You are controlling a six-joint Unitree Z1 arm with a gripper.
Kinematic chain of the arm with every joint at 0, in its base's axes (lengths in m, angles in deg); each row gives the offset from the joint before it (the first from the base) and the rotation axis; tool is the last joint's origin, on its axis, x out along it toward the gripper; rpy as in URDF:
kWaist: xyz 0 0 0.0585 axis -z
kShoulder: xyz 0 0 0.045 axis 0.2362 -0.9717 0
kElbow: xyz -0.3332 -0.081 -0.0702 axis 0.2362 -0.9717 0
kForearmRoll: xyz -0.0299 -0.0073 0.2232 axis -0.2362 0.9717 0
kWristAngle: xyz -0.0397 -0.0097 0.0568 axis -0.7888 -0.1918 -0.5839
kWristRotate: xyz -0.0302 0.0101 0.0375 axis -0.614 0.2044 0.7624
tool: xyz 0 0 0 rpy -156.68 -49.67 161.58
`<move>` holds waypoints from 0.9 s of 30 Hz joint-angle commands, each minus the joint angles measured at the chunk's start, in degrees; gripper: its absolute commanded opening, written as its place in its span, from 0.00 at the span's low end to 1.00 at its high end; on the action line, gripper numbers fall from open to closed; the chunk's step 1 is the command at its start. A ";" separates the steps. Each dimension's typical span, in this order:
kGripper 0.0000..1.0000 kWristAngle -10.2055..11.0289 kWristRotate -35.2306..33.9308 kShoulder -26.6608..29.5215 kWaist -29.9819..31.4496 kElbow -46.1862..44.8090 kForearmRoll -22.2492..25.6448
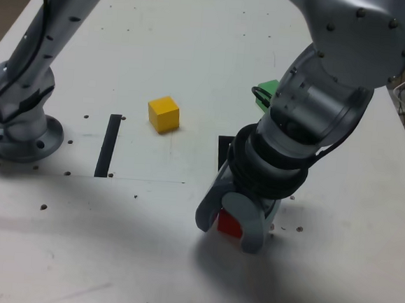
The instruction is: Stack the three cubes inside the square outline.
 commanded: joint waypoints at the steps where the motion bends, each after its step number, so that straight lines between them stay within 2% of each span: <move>1: 0.31 0.26 0.11 0.16 -0.15 0.00 0.33; 8: 0.31 1.77 0.11 1.94 -1.85 0.27 2.01; 16: 0.31 3.37 1.35 3.76 -6.87 0.51 3.95; 20: 0.31 3.03 2.15 4.05 -10.36 0.64 4.42; 27: 0.31 0.80 2.30 4.34 -15.84 0.31 4.76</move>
